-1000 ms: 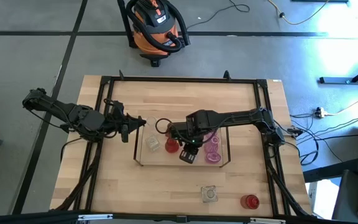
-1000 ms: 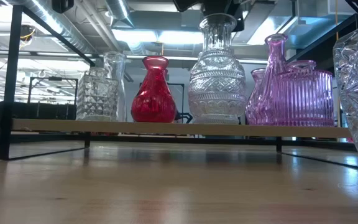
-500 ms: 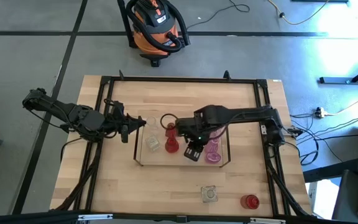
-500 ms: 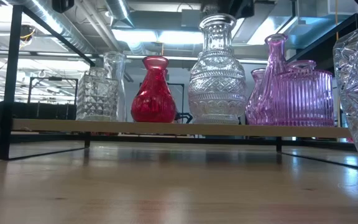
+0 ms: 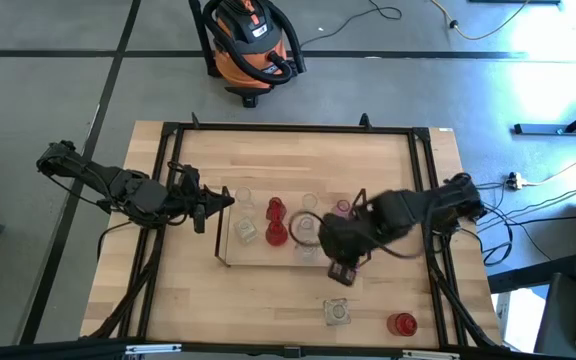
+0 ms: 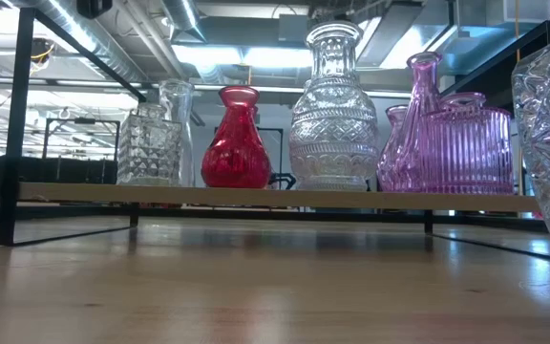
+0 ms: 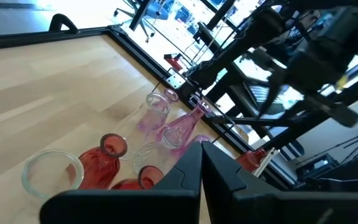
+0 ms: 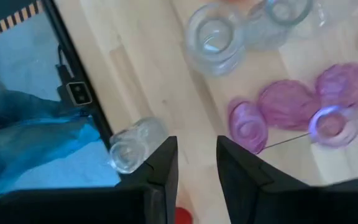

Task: Sort vases onto shelf
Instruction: Put the transparent flower vase on the shelf aligned with the other transparent flower vase, then put the red flower vase on the shelf aligned with the other red flower vase

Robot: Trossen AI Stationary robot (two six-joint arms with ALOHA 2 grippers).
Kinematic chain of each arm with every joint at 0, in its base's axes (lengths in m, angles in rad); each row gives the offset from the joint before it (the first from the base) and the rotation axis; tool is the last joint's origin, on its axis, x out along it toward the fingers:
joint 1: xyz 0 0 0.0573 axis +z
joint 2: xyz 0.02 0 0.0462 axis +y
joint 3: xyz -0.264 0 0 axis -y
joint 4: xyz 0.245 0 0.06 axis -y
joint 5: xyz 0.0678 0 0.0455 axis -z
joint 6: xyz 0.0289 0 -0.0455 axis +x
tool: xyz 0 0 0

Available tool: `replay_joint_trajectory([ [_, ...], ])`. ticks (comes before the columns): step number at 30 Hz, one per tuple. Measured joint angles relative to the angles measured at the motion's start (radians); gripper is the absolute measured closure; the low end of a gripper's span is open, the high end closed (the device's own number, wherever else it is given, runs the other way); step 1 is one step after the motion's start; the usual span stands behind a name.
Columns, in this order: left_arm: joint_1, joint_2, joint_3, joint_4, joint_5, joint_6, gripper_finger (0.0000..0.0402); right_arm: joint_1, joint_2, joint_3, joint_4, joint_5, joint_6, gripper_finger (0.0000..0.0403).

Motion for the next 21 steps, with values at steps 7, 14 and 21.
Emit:
replay_joint_trajectory([
  [7,-0.001,0.001,0.000,-0.031,-0.002,0.000,0.0401,0.133,-0.005,-0.004,0.003,0.029,0.107,0.0311],
  [14,-0.001,0.001,0.000,-0.047,0.000,0.000,0.0401,0.193,-0.006,-0.107,0.042,0.056,0.187,0.0311],
  [21,-0.003,0.002,0.000,-0.051,0.032,0.000,0.0401,0.224,-0.022,-0.218,0.149,-0.010,0.242,0.0311],
])
